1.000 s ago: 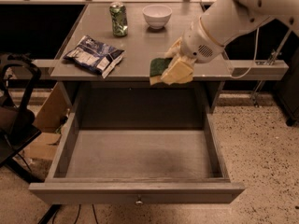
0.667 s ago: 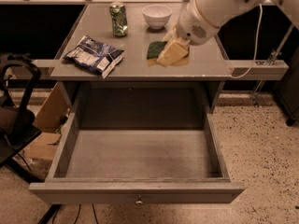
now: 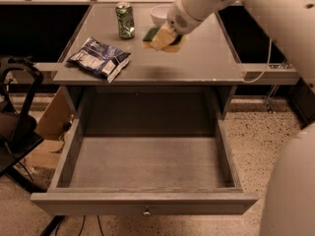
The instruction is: Pick sponge from top drawer and place on counter
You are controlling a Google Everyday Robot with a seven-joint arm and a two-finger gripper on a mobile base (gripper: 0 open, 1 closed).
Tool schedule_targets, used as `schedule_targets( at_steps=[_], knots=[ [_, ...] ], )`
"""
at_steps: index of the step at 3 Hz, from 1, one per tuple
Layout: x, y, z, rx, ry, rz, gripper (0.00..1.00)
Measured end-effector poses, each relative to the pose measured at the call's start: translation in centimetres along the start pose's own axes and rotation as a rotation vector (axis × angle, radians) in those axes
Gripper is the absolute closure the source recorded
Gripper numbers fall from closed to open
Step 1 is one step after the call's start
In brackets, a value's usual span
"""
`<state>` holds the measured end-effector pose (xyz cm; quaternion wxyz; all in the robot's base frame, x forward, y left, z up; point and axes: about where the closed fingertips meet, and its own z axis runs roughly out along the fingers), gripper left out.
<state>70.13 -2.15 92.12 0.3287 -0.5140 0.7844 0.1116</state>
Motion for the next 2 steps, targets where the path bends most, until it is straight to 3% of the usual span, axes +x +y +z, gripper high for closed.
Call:
schedule_targets(
  at_steps=[1, 2],
  knots=[
    [0.5, -3.3, 4.6, 0.076, -0.010, 0.127, 1.00],
    [3.6, -5.7, 6.7, 0.142, -0.017, 0.277, 1.00]
  ],
)
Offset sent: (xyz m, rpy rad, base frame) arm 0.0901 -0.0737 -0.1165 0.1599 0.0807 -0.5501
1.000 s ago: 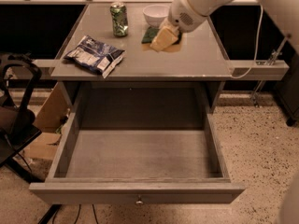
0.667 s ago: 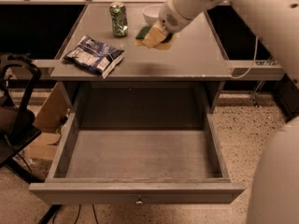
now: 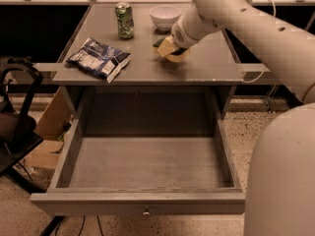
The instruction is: Pick sponge from top drawer and place on counter
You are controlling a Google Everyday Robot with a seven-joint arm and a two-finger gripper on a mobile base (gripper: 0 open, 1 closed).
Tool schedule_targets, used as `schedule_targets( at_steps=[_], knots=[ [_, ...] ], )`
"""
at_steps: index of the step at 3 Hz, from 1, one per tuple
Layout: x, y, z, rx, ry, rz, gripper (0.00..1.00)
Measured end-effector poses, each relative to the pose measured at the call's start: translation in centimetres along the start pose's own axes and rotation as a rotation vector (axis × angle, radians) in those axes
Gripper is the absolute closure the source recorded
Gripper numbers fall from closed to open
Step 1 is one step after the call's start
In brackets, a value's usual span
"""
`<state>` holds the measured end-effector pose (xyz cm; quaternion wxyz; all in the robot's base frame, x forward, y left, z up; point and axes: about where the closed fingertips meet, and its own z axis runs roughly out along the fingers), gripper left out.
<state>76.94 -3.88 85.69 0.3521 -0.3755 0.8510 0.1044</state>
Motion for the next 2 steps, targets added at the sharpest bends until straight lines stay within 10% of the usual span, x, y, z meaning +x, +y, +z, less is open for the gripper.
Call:
schedule_targets(
  at_steps=[1, 2],
  knots=[
    [4.30, -3.07, 0.43, 0.078, 0.001, 0.166, 1.00],
    [4.91, -3.47, 0.50, 0.089, 0.000, 0.206, 0.86]
  ],
)
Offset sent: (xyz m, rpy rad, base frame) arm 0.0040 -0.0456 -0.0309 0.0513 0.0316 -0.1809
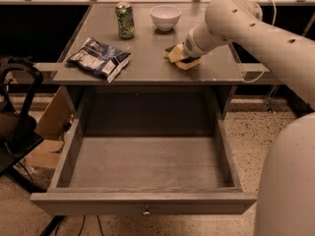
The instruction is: Pick sponge from top drawer and place on counter
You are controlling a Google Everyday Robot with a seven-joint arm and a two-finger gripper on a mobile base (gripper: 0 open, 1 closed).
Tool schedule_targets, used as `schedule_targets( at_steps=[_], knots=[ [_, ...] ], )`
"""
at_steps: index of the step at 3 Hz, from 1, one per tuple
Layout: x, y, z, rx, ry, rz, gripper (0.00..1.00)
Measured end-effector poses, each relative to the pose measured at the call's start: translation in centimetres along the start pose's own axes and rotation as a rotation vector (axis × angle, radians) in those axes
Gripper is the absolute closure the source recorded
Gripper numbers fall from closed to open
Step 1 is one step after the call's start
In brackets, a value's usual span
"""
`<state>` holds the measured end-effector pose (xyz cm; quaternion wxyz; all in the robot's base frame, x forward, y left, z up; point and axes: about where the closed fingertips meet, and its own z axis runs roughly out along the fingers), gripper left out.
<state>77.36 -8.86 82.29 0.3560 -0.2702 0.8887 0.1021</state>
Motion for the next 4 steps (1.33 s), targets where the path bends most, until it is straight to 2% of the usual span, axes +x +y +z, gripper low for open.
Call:
schedule_targets(
  at_steps=[1, 2, 3, 4],
  knots=[
    [-0.01, 0.00, 0.00, 0.000, 0.000, 0.000, 0.63],
    [0.00, 0.01, 0.00, 0.000, 0.000, 0.000, 0.31],
    [0.00, 0.01, 0.00, 0.000, 0.000, 0.000, 0.09],
    [0.00, 0.01, 0.01, 0.000, 0.000, 0.000, 0.00]
  ],
)
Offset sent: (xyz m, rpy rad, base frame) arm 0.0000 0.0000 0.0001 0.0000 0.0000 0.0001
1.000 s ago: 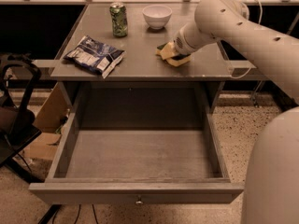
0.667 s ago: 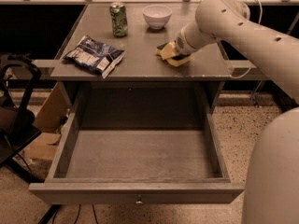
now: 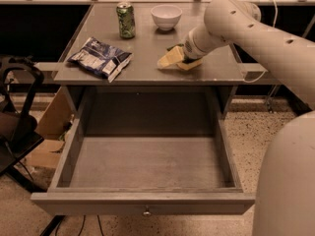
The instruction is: Pick sponge from top drawer and place on counter
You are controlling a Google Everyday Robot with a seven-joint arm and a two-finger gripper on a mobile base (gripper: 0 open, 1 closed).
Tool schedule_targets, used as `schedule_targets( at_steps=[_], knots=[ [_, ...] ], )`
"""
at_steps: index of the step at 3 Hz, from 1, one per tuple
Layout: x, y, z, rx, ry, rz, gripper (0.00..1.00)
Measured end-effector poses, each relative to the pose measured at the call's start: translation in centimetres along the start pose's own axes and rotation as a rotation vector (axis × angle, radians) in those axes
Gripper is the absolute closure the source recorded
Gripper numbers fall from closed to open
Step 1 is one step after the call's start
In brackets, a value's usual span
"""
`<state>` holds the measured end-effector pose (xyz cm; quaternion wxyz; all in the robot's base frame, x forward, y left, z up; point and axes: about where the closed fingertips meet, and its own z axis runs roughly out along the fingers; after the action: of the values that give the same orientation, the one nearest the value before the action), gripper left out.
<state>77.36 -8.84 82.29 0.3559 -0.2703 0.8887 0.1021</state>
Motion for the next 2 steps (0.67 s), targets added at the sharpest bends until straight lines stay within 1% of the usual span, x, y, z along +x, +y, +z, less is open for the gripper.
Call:
schedule_targets(
  at_steps=[1, 2],
  knots=[
    [-0.3, 0.3, -0.6, -0.008, -0.021, -0.005, 0.00],
    [-2.1, -0.3, -4.5, -0.016, -0.071, -0.025, 0.00]
  ],
)
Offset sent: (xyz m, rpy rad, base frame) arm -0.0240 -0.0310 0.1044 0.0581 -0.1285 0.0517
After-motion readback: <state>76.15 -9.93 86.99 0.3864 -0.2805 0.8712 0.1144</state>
